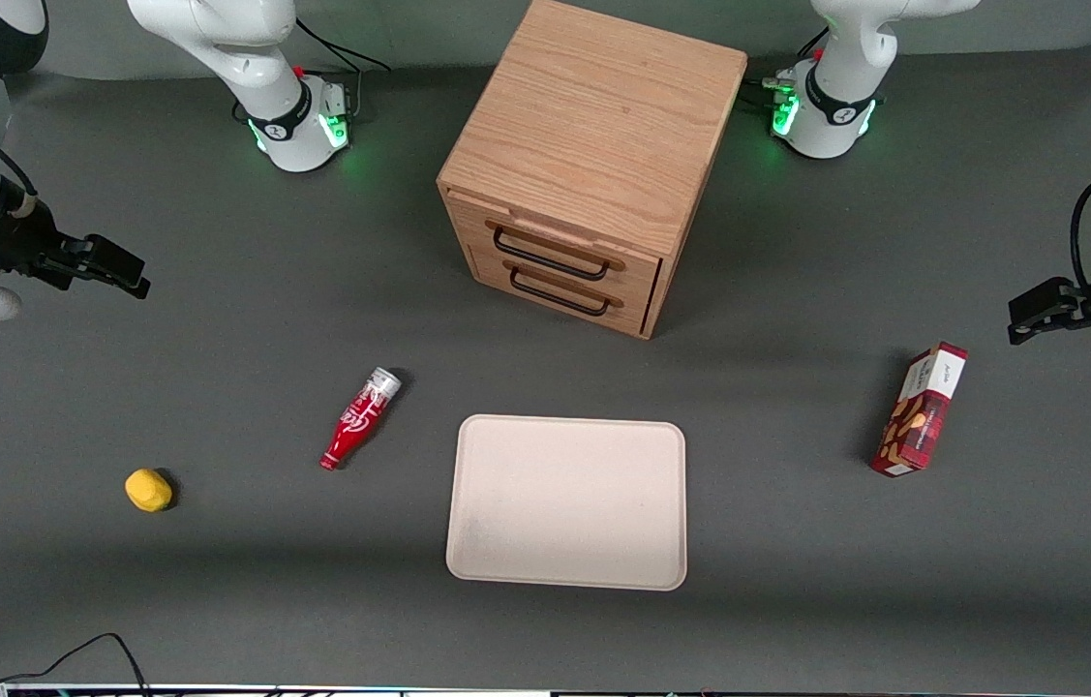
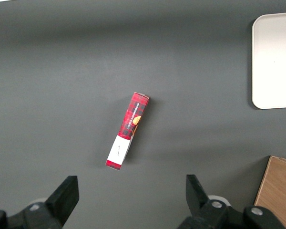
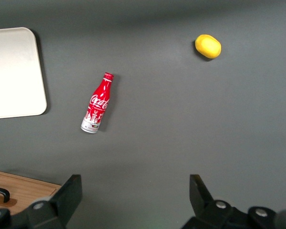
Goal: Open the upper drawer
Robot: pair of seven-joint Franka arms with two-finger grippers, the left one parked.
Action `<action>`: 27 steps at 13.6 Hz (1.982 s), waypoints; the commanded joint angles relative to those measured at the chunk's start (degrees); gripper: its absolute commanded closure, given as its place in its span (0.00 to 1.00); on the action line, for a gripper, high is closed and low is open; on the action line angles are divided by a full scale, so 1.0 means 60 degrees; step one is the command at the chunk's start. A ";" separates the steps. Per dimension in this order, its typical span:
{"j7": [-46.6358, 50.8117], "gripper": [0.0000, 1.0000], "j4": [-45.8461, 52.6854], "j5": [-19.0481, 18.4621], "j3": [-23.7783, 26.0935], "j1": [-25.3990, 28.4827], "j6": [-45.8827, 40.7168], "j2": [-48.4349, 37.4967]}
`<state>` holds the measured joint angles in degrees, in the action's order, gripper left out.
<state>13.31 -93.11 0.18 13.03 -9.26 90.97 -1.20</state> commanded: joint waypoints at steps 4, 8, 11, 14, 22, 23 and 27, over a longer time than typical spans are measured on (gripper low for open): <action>-0.0109 0.00 -0.0054 0.0115 0.0287 0.0033 -0.0059 0.0082; -0.1641 0.00 0.0852 0.1010 0.2304 0.0356 -0.0045 0.1208; -0.2087 0.00 0.1731 0.0966 0.4194 0.0501 0.0145 0.2584; -0.2102 0.00 0.1924 0.0936 0.4727 0.1335 0.0861 0.3581; -0.3069 0.00 0.1676 -0.0527 0.5358 0.2260 0.2283 0.5283; -0.3069 0.00 0.1588 -0.0731 0.5358 0.2275 0.2459 0.5414; -0.3069 0.00 0.1471 -0.1246 0.5563 0.2305 0.2885 0.5854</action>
<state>-4.35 -84.70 -5.18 45.50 4.70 107.29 32.44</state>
